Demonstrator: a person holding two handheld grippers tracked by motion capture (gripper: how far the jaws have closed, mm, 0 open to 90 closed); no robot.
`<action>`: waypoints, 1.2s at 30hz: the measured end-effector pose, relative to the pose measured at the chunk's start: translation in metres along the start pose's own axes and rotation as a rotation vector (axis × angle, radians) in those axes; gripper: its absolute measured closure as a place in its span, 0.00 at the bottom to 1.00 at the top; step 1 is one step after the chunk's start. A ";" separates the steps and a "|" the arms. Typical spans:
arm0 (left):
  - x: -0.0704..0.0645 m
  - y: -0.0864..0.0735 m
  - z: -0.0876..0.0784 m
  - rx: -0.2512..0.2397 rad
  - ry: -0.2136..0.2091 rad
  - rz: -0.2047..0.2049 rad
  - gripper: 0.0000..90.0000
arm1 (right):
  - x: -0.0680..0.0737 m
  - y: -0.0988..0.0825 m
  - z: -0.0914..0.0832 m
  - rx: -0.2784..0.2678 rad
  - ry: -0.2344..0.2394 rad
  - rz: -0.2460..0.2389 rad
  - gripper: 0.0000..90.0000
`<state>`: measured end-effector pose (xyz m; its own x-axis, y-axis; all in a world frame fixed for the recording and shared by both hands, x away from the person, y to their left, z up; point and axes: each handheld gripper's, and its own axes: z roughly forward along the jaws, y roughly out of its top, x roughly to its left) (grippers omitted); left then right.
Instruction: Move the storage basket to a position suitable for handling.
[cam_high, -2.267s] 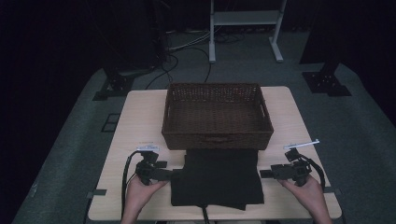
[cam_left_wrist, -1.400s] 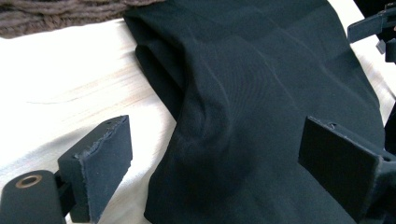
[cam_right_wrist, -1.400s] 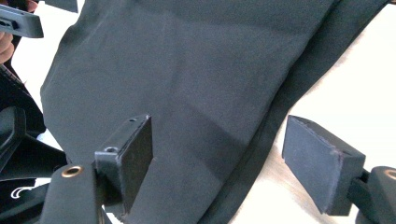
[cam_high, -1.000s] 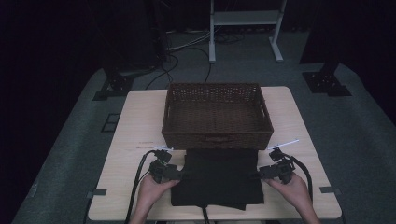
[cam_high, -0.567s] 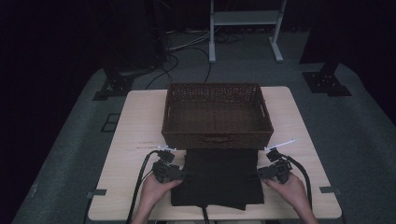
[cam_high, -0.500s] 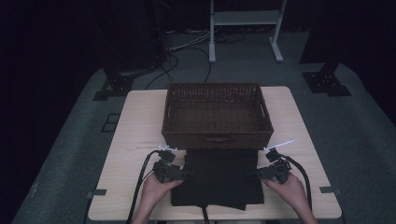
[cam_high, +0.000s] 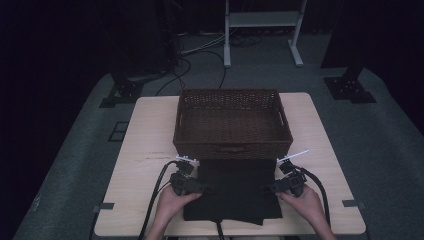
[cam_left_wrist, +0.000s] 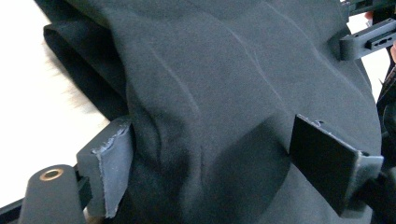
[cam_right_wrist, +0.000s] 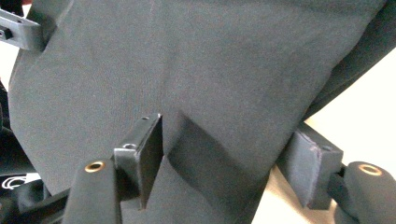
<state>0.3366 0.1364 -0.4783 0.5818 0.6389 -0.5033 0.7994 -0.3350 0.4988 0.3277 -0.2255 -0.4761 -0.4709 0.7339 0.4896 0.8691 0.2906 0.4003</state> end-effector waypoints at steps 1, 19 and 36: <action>-0.001 0.000 0.001 -0.001 -0.002 0.000 0.21 | 0.000 0.000 0.000 0.001 -0.001 -0.001 0.39; -0.007 0.002 0.010 0.034 -0.052 0.034 0.42 | 0.014 0.006 0.013 0.027 0.000 -0.054 0.58; -0.016 0.006 0.018 0.089 -0.054 0.105 0.75 | 0.019 0.009 0.018 0.040 -0.017 -0.095 0.81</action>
<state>0.3347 0.1117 -0.4794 0.6680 0.5597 -0.4905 0.7427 -0.4592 0.4874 0.3288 -0.1975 -0.4775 -0.5495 0.7116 0.4377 0.8259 0.3834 0.4134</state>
